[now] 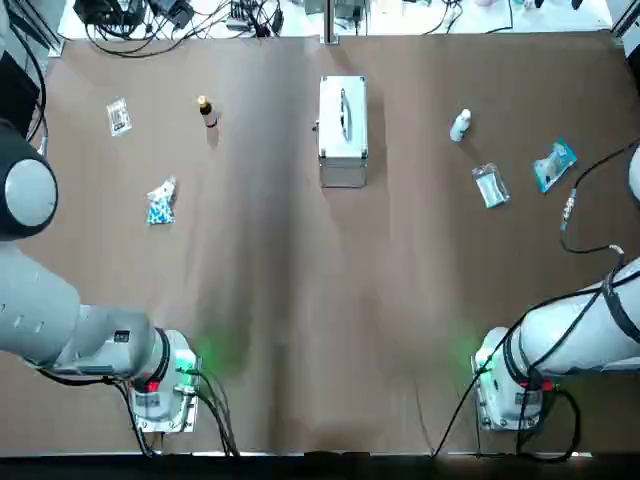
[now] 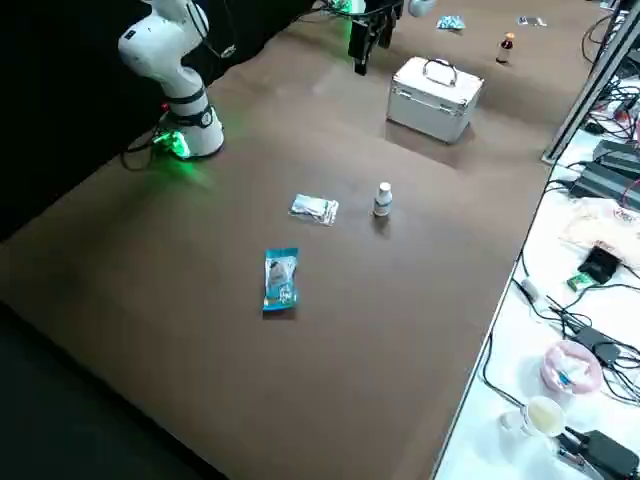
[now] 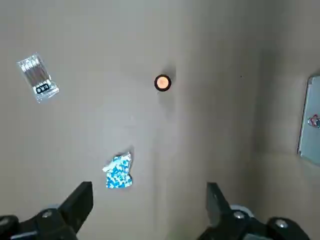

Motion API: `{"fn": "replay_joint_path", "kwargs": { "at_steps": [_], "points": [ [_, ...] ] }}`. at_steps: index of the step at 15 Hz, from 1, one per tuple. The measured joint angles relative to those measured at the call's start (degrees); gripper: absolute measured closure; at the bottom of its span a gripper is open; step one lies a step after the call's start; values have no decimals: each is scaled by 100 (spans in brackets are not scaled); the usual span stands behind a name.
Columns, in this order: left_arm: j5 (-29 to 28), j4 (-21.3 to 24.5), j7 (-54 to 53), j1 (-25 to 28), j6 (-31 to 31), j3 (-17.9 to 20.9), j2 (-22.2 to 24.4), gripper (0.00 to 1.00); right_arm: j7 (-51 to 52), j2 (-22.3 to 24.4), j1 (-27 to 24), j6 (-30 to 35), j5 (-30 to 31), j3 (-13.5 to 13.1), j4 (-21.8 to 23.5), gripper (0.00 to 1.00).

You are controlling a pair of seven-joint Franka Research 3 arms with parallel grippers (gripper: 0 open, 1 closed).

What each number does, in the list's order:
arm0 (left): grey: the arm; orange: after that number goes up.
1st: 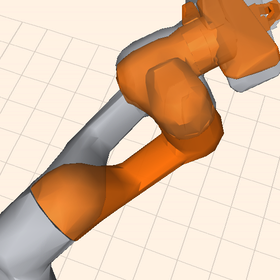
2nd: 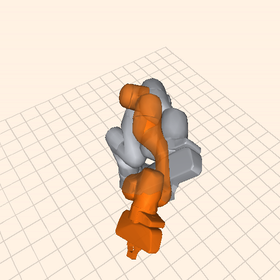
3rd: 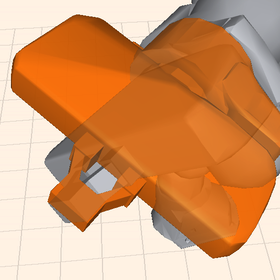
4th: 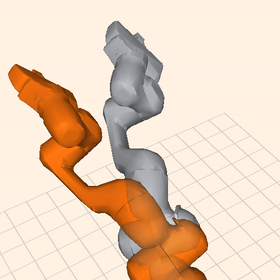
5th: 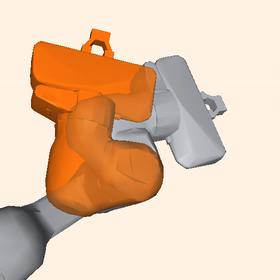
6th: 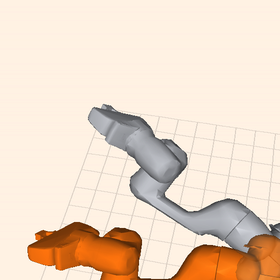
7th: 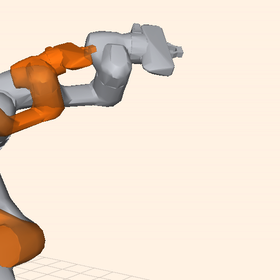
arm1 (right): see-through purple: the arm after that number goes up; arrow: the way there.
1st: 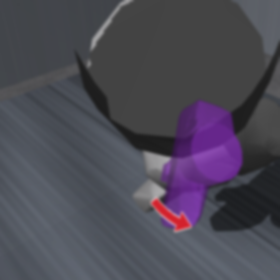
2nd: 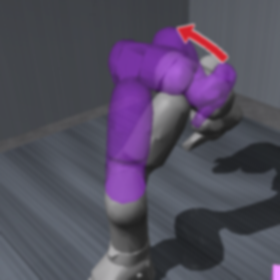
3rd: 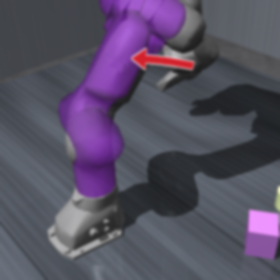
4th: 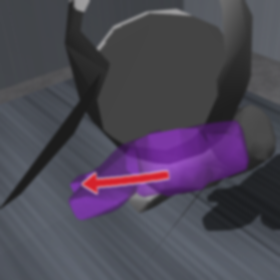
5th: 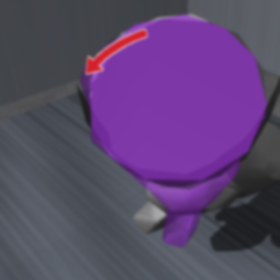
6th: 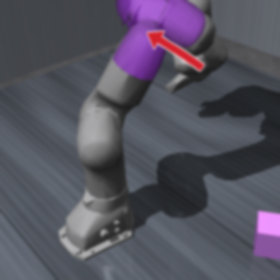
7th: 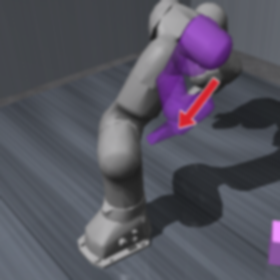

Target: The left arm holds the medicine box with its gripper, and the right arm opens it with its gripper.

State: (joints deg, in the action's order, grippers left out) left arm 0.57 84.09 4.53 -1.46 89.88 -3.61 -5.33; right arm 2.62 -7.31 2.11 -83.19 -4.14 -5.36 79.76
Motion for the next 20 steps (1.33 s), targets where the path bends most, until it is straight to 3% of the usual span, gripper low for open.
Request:
{"fn": "replay_joint_path", "kwargs": {
  "at_steps": [8, 12, 15, 19, 20],
  "points": [
    [0, 16, -1, 15, -27, 7, -94, 0, -7, 2, -72, -55, -335, -53, -11, 0],
    [4, 159, 88, 12, -536, 8, -512, 0, -6, -39, -35, -56, -703, -19, -7, 0],
    [93, 469, 455, 10, -473, 7, -616, 0, -156, -111, 279, -129, -751, 4, 2, 0],
    [461, 1142, 1095, -10, 83, -8, -617, 0, -749, -297, 847, -306, -804, 32, 9, 0],
    [661, 1330, 1475, -20, 296, -17, -626, 0, -944, -361, 981, -368, -820, 34, 14, 7]
  ]
}}
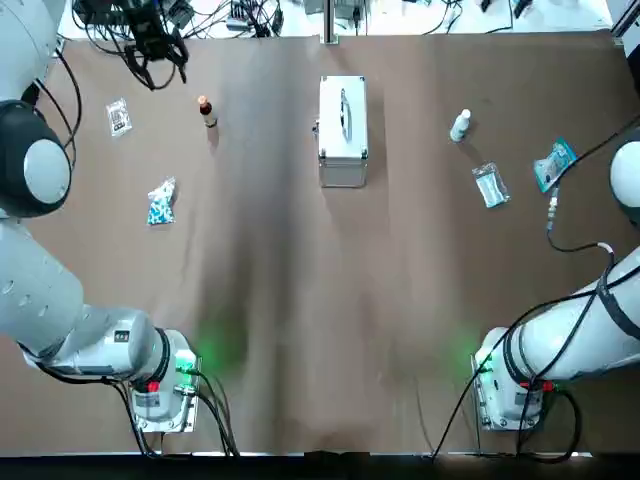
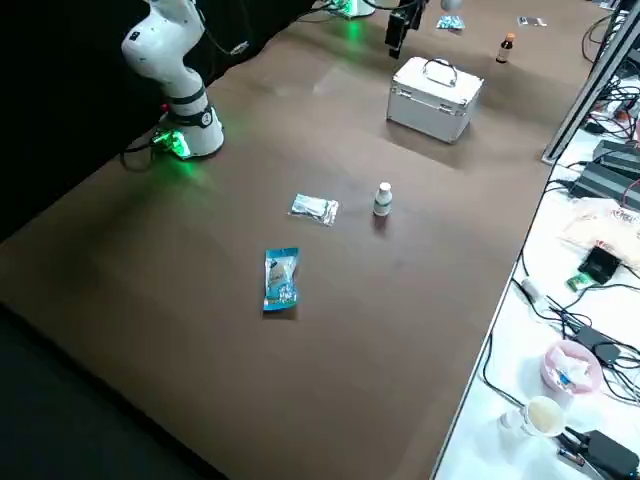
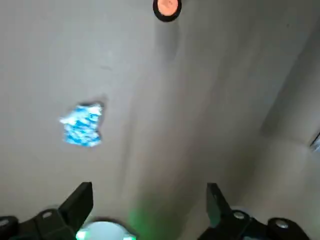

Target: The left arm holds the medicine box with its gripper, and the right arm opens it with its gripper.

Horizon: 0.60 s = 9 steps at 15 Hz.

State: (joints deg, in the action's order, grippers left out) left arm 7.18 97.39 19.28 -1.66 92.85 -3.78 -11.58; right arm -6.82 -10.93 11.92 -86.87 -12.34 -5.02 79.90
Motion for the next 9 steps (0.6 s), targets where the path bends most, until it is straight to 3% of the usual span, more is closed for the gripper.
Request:
{"fn": "replay_joint_path", "kwargs": {
  "at_steps": [2, 4, 6, 7, 9],
  "points": [
    [356, 313, 743, -26, 352, -37, -62, 0, -452, -187, 304, -233, -28, 7, 16, 9],
    [593, 443, 1379, -132, 619, -113, -216, 0, -842, -418, 666, -568, -35, 15, 25, 26],
    [910, 469, 2583, -313, 1025, -187, -425, 0, -1249, -646, 1044, -859, -37, 20, 28, 29],
    [1112, 469, 3233, -393, 1278, -211, -531, 0, -1408, -751, 1232, -991, -39, 24, 30, 37],
    [1341, 469, 4419, -587, 1656, -230, -724, 0, -1705, -945, 1624, -1318, -40, 28, 30, 40]
  ]
}}
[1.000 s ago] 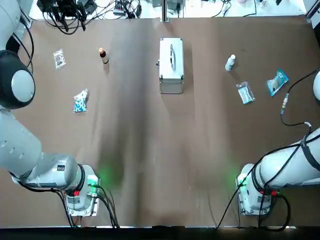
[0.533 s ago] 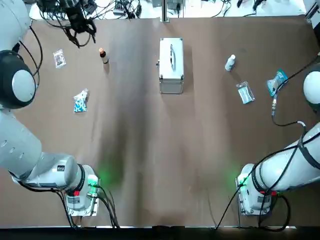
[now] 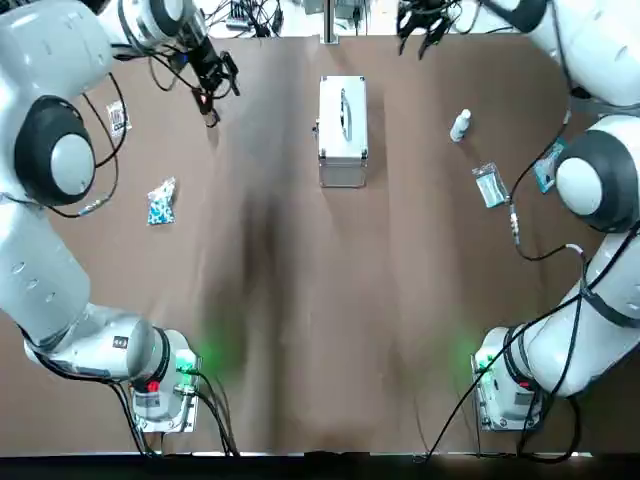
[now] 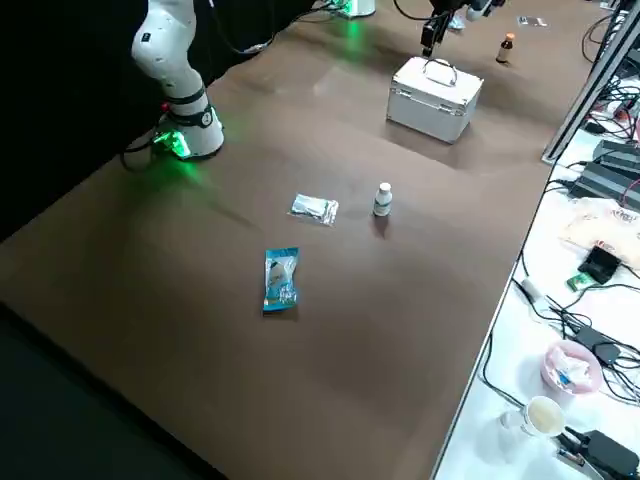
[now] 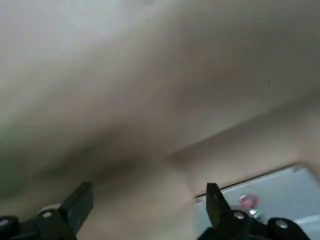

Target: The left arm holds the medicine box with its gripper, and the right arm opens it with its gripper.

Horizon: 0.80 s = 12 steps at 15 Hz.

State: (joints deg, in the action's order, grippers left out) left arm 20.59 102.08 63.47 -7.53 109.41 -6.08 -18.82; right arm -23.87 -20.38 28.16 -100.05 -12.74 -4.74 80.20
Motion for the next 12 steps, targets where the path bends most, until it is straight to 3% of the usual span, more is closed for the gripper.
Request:
{"fn": "replay_joint_path", "kwargs": {
  "at_steps": [3, 4, 5, 9, 12],
  "points": [
    [145, -43, 1920, -390, 759, -26, -342, 0, -198, -275, 530, -489, 0, 1, 0, 42],
    [150, -289, 3018, -681, 1059, -34, -637, 0, -212, -473, 806, -748, 0, -1, 3, 44],
    [150, -505, 3396, -823, 1100, -35, -829, 0, -246, -572, 936, -854, 1, -2, 4, 45],
    [149, -1448, 4164, -1309, 1186, -31, -1799, 0, -286, -906, 1239, -1135, 3, -6, -19, 50],
    [149, -1684, 4228, -1459, 1458, -32, -2179, 0, -286, -1052, 1268, -1470, 3, -9, -49, 50]
  ]
}}
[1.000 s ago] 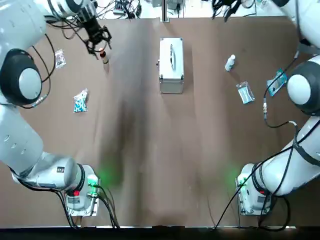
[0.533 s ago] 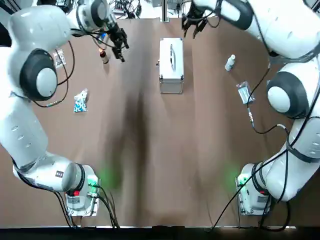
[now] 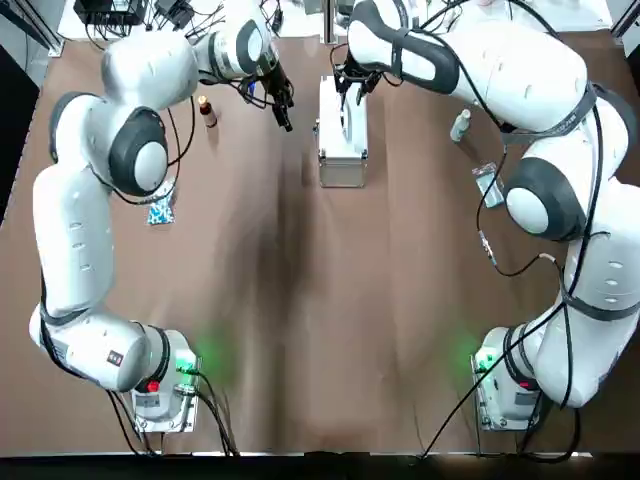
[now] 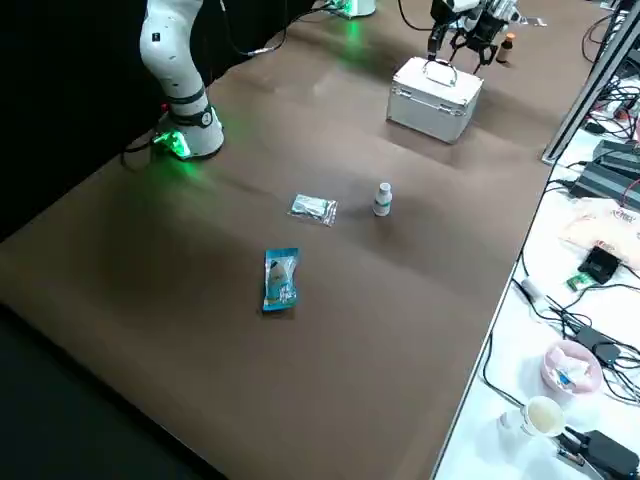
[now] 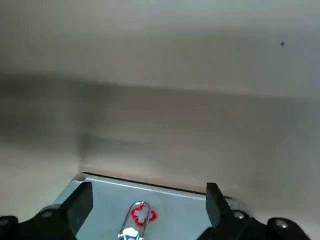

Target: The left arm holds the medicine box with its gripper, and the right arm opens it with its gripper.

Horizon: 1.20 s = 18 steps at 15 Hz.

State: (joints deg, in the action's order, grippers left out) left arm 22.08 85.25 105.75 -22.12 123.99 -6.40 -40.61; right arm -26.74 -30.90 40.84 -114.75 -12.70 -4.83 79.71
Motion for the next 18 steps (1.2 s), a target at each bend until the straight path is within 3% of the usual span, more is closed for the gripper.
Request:
{"fn": "replay_joint_path", "kwargs": {
  "at_steps": [8, 18],
  "points": [
    [0, -53, 95, -524, 621, -4, -185, 0, 0, -226, 47, -316, 0, -1, -73, 50],
    [-3, -54, 885, -759, 976, 11, -255, 0, 0, -284, 55, -457, 3, -19, -112, 50]
  ]
}}
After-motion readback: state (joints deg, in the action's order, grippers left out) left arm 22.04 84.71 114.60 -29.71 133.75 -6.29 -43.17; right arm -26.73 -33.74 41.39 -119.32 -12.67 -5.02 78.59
